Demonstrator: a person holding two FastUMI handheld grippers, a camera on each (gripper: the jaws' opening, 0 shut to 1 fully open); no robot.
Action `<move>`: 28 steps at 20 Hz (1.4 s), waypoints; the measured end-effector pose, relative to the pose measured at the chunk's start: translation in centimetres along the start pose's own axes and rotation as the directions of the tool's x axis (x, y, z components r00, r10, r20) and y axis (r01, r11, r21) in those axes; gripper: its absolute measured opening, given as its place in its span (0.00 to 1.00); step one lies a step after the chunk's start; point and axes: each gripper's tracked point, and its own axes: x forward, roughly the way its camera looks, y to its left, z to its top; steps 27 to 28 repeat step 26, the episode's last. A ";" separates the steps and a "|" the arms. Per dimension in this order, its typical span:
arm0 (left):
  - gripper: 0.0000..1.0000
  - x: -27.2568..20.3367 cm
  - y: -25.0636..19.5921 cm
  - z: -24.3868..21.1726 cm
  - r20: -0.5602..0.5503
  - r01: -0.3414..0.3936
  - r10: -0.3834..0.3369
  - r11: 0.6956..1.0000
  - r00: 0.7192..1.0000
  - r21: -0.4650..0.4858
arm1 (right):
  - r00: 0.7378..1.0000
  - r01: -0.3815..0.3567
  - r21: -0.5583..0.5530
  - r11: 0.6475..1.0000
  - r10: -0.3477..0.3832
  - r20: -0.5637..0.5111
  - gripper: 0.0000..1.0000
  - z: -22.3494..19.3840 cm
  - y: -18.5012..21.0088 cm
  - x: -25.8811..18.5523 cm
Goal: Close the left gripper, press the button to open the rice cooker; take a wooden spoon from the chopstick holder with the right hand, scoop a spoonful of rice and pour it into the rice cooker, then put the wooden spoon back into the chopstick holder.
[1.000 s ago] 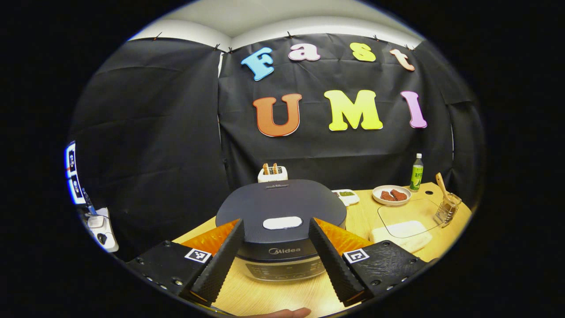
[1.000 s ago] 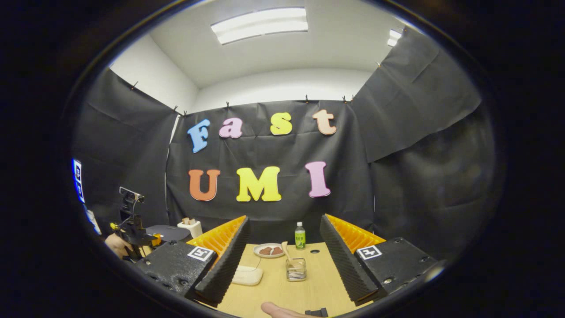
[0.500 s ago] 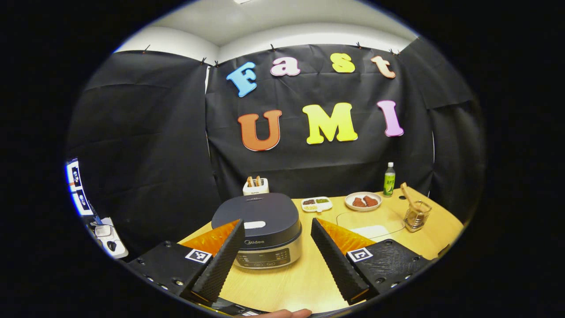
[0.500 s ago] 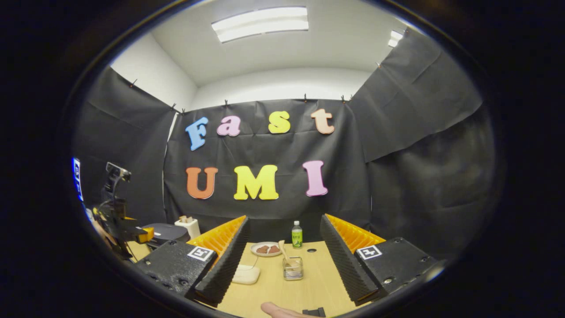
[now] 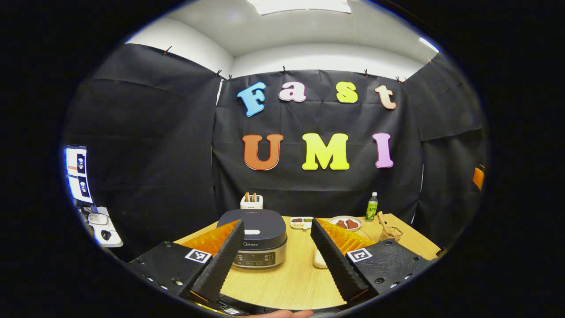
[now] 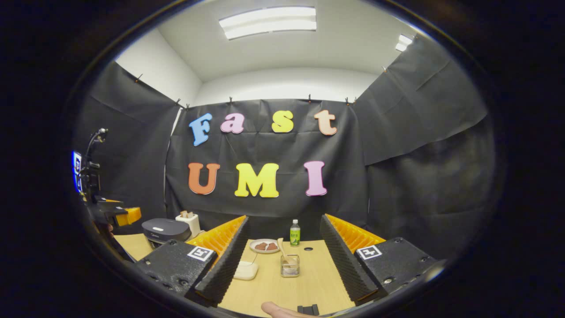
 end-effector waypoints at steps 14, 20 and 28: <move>0.94 -4.4 -2.4 2.5 0.070 0.096 -0.096 0.995 0.993 0.011 | 0.993 0.042 0.042 0.998 -0.037 -0.113 1.00 -2.3 -1.5 1.3; 0.94 -4.2 -3.3 2.4 0.050 0.121 -0.122 0.992 0.991 0.020 | 0.993 0.070 0.016 0.997 -0.068 -0.093 1.00 -1.8 -2.0 0.8; 0.94 -4.2 -3.7 1.8 0.038 0.134 -0.136 0.990 0.990 0.034 | 0.994 0.063 0.007 0.998 -0.063 -0.092 1.00 -2.1 -2.2 0.7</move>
